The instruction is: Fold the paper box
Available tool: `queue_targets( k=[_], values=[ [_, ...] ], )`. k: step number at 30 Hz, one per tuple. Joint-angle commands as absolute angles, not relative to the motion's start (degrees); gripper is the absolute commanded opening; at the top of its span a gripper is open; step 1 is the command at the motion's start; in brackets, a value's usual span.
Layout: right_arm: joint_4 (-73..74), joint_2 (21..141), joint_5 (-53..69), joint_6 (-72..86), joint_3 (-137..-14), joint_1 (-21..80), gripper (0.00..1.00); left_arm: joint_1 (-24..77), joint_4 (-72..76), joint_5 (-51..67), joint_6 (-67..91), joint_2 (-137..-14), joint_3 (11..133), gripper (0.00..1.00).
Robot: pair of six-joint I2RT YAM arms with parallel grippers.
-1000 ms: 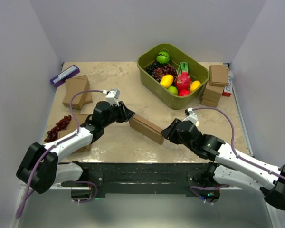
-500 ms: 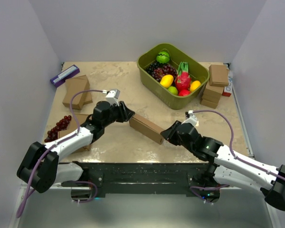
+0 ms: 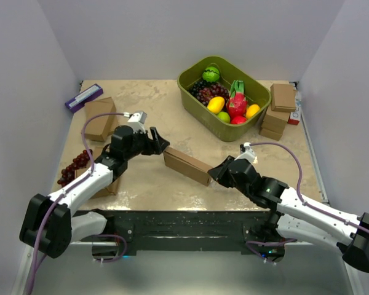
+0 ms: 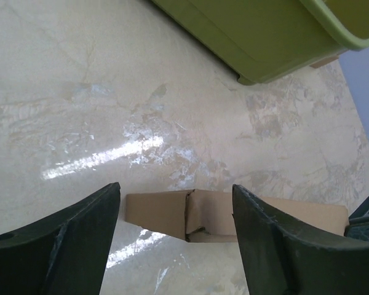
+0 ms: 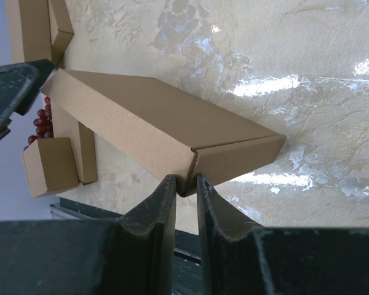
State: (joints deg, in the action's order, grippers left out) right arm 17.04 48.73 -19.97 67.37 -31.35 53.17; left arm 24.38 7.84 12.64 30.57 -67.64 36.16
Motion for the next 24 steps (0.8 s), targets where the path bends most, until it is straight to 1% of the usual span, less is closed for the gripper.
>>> queue_targets(
  k=[1,3,7,8,19,24],
  values=[
    [22.1,50.2,-20.8,66.4,-29.7,52.9,0.19,21.5,7.6,16.6,31.1,-64.9,38.5,0.72],
    [22.1,50.2,-20.7,66.3,-30.0,52.9,0.19,21.1,7.1,16.3,31.2,-64.0,37.8,0.69],
    [22.1,50.3,-20.7,66.2,-30.0,52.9,0.19,20.3,7.4,16.5,31.7,-63.7,36.4,0.57],
    [22.2,50.3,-20.7,66.1,-30.0,52.9,0.19,20.2,7.4,16.7,31.7,-64.1,36.1,0.56],
    [22.3,50.4,-21.0,66.0,-30.2,52.9,0.17,20.1,10.1,20.4,33.1,-64.7,33.3,0.51],
    [22.6,50.3,-21.0,65.9,-30.4,52.9,0.17,20.1,10.5,20.1,33.1,-64.9,32.6,0.49]
  ],
)
